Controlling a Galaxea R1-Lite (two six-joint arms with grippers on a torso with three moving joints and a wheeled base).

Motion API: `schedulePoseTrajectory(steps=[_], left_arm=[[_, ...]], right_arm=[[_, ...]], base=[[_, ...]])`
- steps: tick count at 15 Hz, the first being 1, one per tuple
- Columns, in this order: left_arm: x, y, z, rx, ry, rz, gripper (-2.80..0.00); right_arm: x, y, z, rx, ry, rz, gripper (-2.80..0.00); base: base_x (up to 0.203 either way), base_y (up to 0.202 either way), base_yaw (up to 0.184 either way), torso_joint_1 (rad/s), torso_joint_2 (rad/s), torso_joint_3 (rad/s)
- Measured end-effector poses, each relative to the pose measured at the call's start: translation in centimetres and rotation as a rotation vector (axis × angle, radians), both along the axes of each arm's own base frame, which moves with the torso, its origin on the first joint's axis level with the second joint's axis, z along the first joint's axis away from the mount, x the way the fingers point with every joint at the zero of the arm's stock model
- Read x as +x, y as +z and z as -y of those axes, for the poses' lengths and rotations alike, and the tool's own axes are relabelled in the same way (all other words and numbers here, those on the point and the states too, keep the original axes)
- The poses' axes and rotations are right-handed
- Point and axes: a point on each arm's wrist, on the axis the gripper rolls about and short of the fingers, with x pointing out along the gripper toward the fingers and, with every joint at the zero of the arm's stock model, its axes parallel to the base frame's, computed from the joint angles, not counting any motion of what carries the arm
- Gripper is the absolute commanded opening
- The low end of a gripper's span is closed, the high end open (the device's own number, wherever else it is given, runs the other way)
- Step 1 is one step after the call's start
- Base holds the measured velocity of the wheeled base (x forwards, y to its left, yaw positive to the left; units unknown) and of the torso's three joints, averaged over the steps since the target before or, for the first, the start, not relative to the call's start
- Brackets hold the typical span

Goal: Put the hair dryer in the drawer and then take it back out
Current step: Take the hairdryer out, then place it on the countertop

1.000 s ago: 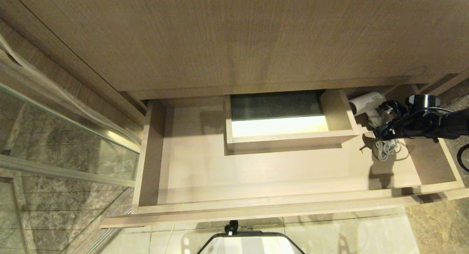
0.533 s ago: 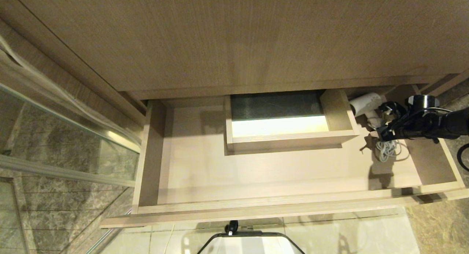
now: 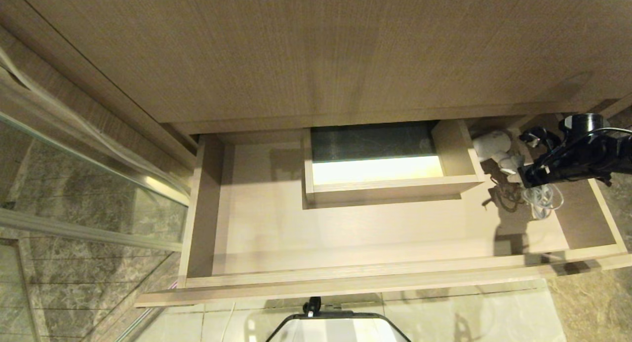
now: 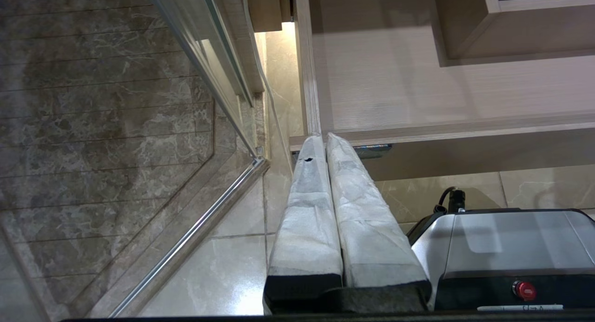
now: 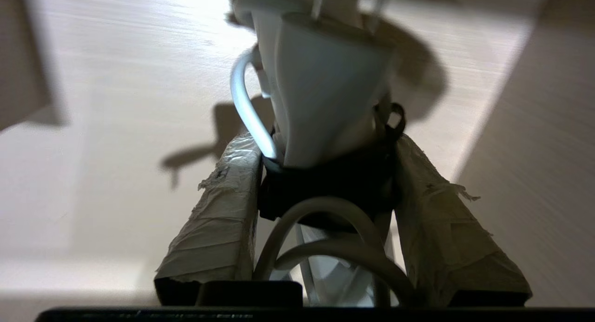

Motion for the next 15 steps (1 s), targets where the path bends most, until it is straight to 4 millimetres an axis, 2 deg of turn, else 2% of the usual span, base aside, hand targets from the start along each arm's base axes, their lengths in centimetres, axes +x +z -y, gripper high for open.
schedulePoseTrajectory(steps=[5,8,10,12,15], left_arm=[[0.0,0.0,0.0,0.000,-0.001,0.000,-2.80],[0.0,0.0,0.0,0.000,0.000,0.000,-2.80],[0.0,0.0,0.0,0.000,-0.001,0.000,-2.80],[0.0,0.0,0.0,0.000,0.000,0.000,-2.80],[0.0,0.0,0.0,0.000,0.000,0.000,-2.80]], right_arm=[[-4.5,5.8,-1.6,-0.023,-0.003,0.054,-2.80],[-9.0,9.6,-3.0,-0.062,0.003,0.097,-2.80],[-13.0,12.0,-4.4,-0.108,0.015,0.123,-2.80],[-17.9,13.9,-6.1,-0.140,0.020,0.135,-2.80],[-25.8,15.3,-9.0,-0.168,0.008,0.158,-2.80]], base=[[0.000,0.000,0.000,0.000,0.00,0.000],[0.000,0.000,0.000,0.000,0.00,0.000],[0.000,0.000,0.000,0.000,0.00,0.000],[0.000,0.000,0.000,0.000,0.00,0.000],[0.000,0.000,0.000,0.000,0.00,0.000]])
